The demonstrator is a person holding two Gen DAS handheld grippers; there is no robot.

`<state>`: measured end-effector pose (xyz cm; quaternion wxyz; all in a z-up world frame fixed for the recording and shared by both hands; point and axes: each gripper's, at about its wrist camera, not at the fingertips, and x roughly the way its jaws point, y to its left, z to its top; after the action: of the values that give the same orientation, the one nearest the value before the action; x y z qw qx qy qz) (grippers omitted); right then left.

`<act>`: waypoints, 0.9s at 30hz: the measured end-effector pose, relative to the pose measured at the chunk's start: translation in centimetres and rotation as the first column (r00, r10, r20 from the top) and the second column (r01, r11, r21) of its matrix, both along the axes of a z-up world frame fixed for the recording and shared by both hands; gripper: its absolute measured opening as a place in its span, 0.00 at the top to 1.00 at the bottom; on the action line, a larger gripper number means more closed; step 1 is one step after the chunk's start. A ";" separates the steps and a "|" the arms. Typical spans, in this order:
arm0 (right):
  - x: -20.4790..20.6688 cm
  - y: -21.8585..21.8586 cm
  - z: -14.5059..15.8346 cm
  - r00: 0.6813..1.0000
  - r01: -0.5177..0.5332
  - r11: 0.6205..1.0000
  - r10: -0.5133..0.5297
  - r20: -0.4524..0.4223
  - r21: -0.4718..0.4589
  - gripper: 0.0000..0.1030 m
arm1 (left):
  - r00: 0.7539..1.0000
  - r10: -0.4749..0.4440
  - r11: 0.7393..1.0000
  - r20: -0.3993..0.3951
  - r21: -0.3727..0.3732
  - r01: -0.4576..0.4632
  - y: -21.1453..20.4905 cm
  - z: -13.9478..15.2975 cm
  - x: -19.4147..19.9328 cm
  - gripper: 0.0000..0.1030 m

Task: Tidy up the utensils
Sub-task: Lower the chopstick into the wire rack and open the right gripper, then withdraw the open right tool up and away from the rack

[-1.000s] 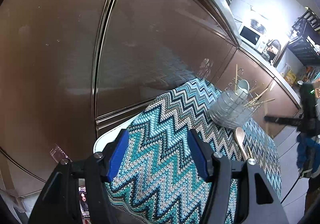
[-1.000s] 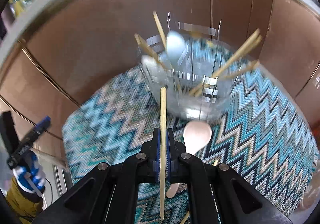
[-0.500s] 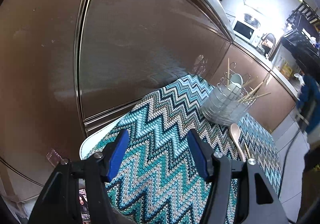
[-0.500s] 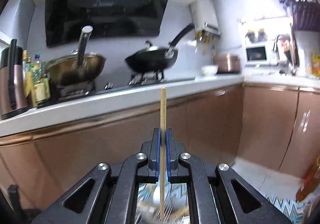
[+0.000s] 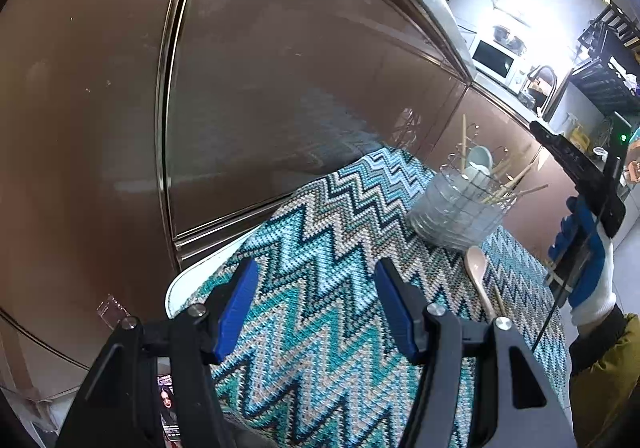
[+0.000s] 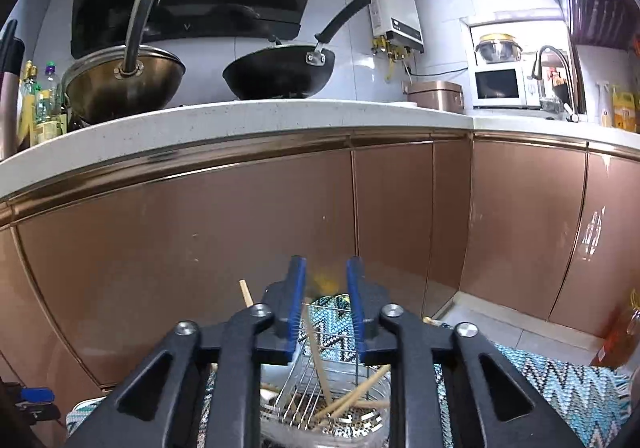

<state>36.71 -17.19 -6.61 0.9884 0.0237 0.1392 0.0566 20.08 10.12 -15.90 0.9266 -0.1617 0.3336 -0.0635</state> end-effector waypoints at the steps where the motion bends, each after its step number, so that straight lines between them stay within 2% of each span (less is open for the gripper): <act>1: -0.5 0.0 0.4 1.000 -0.003 1.000 0.003 0.008 -0.005 0.78 | 1.000 -0.002 1.000 0.004 -0.001 0.002 -0.1 0.2 -0.2 0.43; 6: -4.0 -0.5 3.4 0.999 -0.033 0.999 0.034 0.039 -0.022 0.77 | 0.999 -0.008 1.000 0.042 0.007 0.008 -0.6 2.4 -1.9 0.43; 11: -7.7 -1.0 5.6 0.997 -0.068 0.997 0.068 0.019 -0.041 0.68 | 0.995 -0.002 0.999 0.097 0.042 -0.003 -0.4 5.6 -4.2 0.43; 21: -16.1 -2.9 5.2 0.987 -0.119 0.990 0.109 -0.118 -0.077 0.66 | 0.984 -0.016 0.995 0.177 0.103 -0.002 -2.4 10.8 -9.4 0.43; 27: -20.2 -4.1 5.6 0.981 -0.140 0.986 0.126 -0.149 -0.089 0.65 | 0.978 -0.029 0.993 0.205 0.114 0.006 -4.6 13.1 -12.0 0.43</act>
<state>16.54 -21.27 -1.05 0.9698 -0.0309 0.2133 0.1139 8.11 5.50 -2.82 0.9632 -0.0987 0.2403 -0.0690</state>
